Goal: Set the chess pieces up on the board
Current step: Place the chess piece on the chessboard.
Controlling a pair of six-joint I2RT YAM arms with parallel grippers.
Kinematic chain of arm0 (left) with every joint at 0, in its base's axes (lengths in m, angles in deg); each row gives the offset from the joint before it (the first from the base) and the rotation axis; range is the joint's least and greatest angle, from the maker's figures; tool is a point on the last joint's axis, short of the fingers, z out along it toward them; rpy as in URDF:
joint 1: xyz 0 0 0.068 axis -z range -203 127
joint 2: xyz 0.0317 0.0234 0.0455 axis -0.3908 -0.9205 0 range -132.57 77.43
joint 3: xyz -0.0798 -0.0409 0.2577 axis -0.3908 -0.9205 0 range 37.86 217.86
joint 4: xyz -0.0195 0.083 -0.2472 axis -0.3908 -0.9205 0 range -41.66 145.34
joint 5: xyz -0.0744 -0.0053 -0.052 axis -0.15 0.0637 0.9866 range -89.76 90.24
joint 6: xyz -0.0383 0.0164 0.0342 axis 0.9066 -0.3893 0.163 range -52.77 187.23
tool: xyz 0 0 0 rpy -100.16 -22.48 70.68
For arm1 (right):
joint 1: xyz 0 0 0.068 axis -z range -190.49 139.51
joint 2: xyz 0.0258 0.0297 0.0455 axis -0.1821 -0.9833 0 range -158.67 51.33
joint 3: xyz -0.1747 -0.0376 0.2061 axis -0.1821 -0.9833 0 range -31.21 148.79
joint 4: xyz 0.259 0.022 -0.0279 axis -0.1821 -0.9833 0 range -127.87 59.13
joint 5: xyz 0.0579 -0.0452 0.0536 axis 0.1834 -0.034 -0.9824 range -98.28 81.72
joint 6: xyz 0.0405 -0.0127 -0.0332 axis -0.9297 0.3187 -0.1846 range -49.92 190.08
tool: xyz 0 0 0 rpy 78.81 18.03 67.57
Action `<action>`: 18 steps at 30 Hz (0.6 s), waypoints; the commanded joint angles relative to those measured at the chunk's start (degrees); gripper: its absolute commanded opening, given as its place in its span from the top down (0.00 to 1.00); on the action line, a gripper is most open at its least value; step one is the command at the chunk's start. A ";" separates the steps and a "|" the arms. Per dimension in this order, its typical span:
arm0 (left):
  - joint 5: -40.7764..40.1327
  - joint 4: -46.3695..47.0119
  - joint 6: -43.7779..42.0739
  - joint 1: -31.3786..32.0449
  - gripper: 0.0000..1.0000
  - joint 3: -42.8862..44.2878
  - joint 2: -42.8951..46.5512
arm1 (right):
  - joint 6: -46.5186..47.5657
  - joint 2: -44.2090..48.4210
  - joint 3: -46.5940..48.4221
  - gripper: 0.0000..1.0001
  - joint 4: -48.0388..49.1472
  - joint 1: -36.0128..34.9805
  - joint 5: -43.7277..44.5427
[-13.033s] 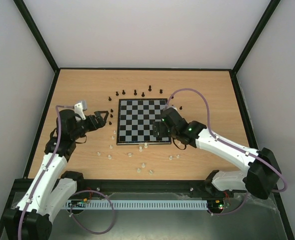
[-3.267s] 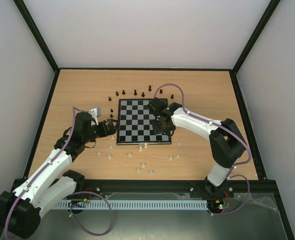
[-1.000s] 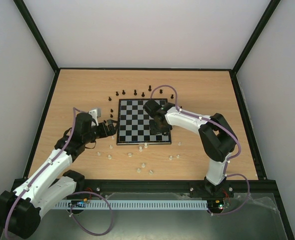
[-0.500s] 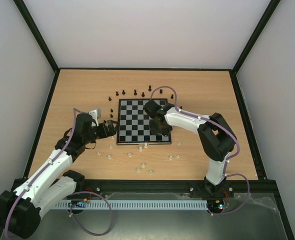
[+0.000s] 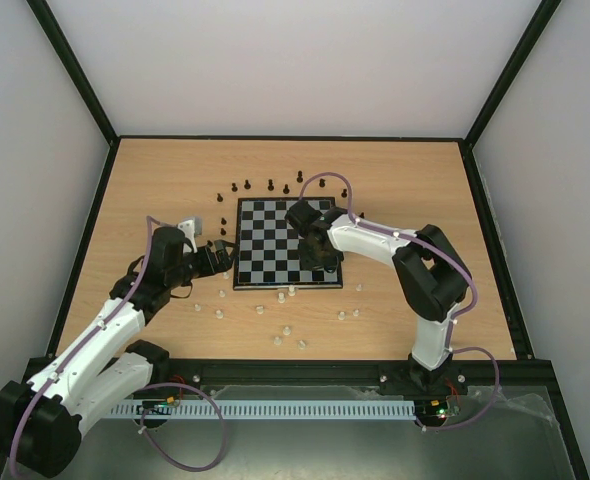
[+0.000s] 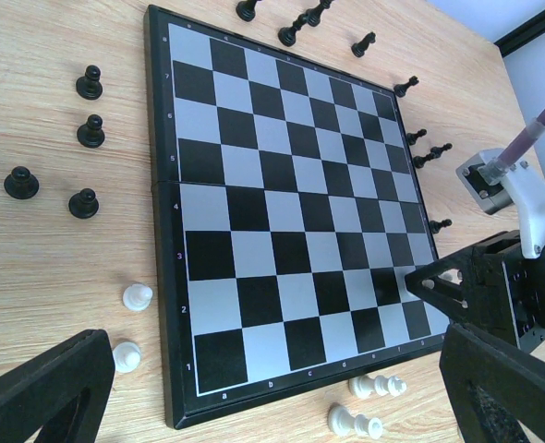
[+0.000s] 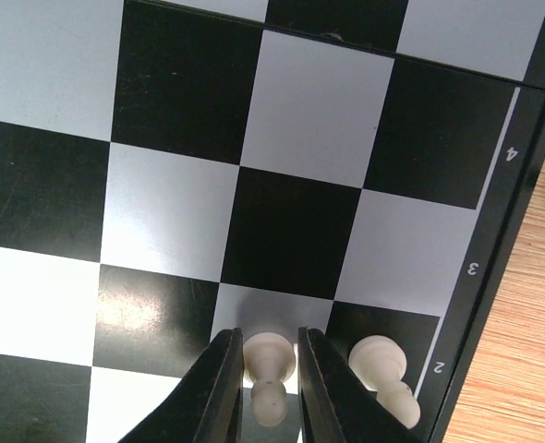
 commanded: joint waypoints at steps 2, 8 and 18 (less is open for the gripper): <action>-0.58 0.90 0.19 0.10 0.00 -0.82 -0.15 | 0.44 -1.70 1.59 0.83 -1.71 -0.27 1.23; -0.53 0.84 0.14 0.10 0.01 -0.81 -0.16 | 0.52 -2.18 2.43 0.86 -1.94 -0.32 1.49; -0.38 1.34 0.11 0.10 0.01 -0.80 -0.66 | 0.75 -2.65 2.85 0.86 -1.98 -0.23 2.08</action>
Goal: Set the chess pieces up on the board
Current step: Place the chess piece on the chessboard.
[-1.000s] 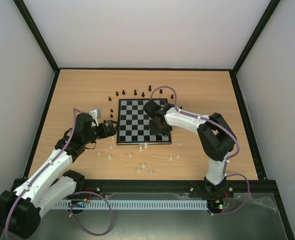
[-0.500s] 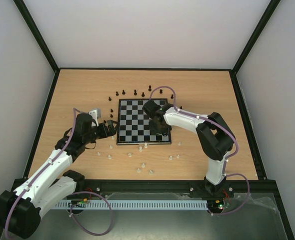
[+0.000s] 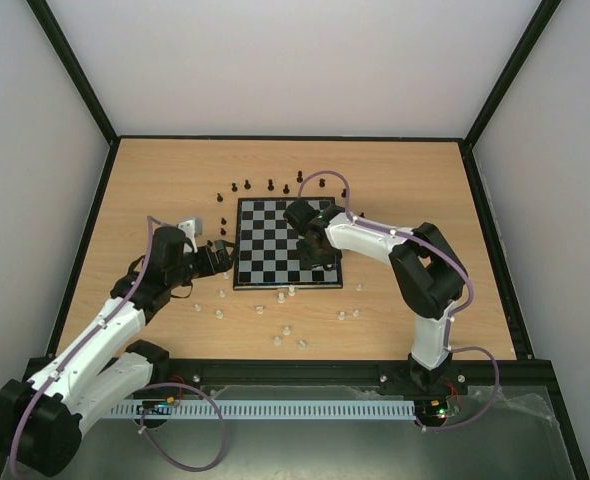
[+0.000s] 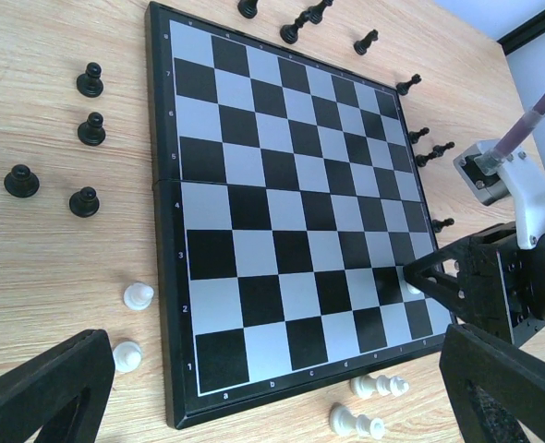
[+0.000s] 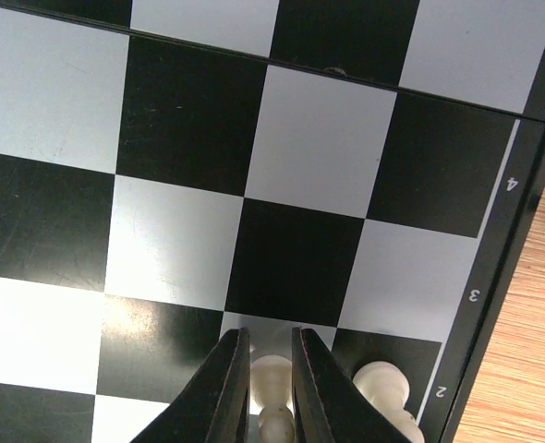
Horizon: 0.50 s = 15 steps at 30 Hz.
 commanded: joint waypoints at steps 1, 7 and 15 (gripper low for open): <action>-0.40 1.38 0.17 0.10 0.00 -0.79 -0.48 | 0.57 -1.23 1.30 0.86 -2.01 -0.17 1.44; -0.25 1.48 0.09 0.10 0.00 -0.80 -0.69 | 0.93 -0.87 1.67 0.82 -1.42 -0.06 1.11; -0.54 1.32 0.23 0.10 0.01 -0.60 -0.69 | 1.95 0.89 3.69 0.69 -0.69 -0.06 0.81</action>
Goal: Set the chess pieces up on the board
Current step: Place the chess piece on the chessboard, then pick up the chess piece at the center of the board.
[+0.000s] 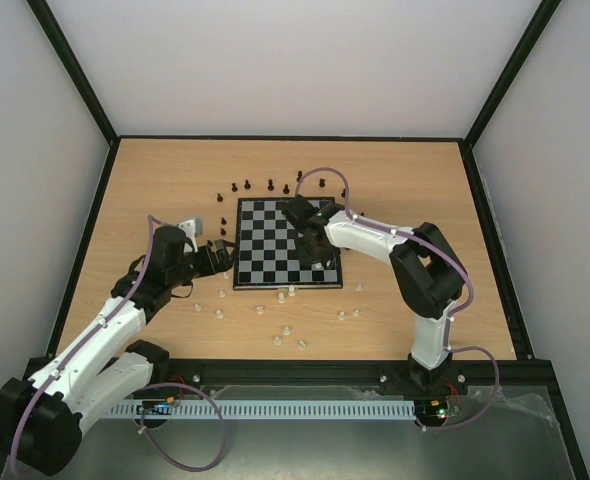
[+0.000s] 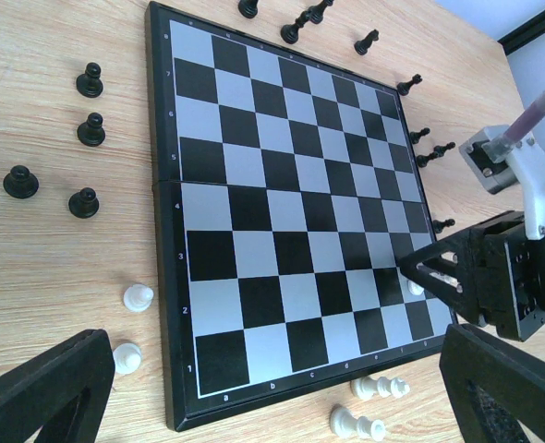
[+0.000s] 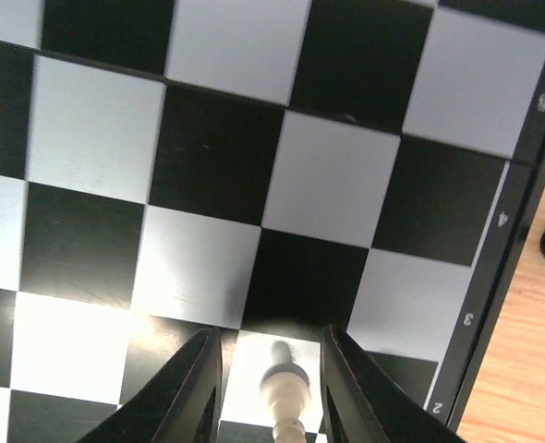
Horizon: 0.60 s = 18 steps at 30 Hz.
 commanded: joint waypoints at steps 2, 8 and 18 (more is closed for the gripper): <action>-0.65 0.81 0.24 0.10 0.00 -0.48 -0.05 | 1.12 2.14 2.88 0.65 -1.16 -0.08 1.17; -0.71 0.77 0.39 0.10 0.00 0.04 0.15 | 0.63 8.77 1.12 0.30 -3.30 0.00 3.89; 1.99 1.05 0.62 0.10 0.01 1.02 -2.02 | -5.29 23.71 -12.49 0.01 -5.65 0.00 6.24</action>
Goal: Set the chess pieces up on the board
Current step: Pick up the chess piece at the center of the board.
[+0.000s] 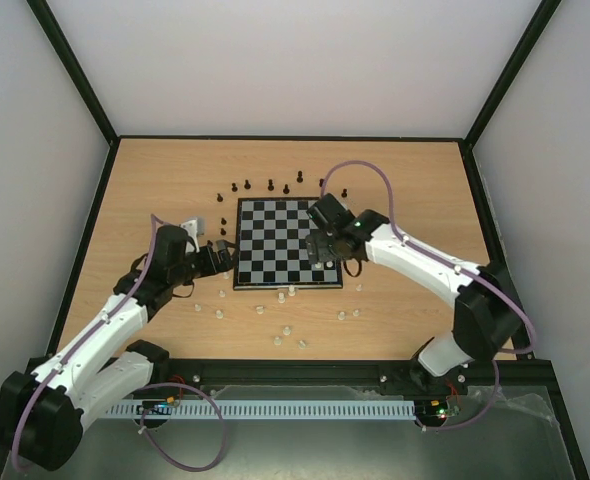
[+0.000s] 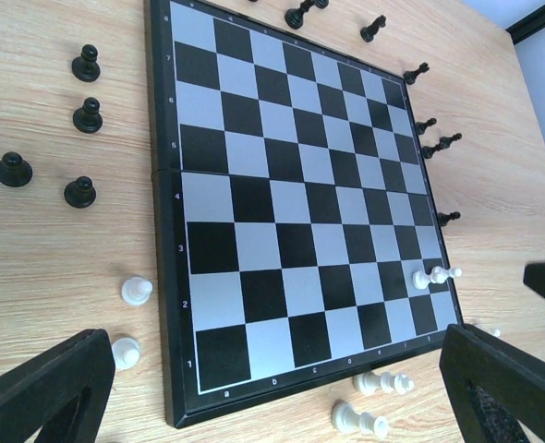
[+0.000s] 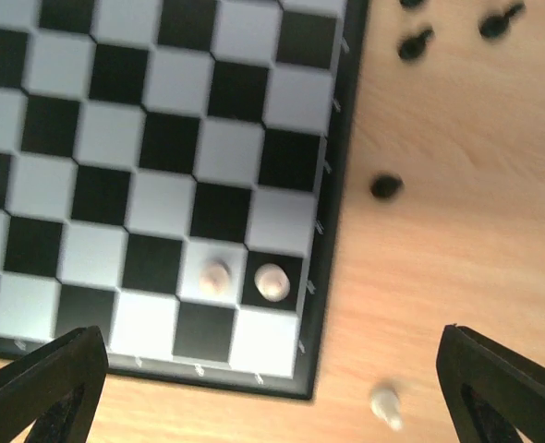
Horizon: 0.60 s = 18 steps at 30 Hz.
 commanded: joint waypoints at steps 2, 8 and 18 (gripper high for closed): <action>2.08 0.77 0.60 0.10 0.01 1.06 -0.65 | -5.30 7.08 -8.91 0.01 -4.16 0.09 1.48; 4.76 1.12 0.47 0.10 0.01 1.67 -1.40 | -7.93 12.58 -16.07 0.01 -3.50 1.51 1.32; 5.07 1.03 0.16 0.10 0.01 1.97 -1.82 | -8.43 11.29 -22.09 0.33 0.94 7.56 -5.10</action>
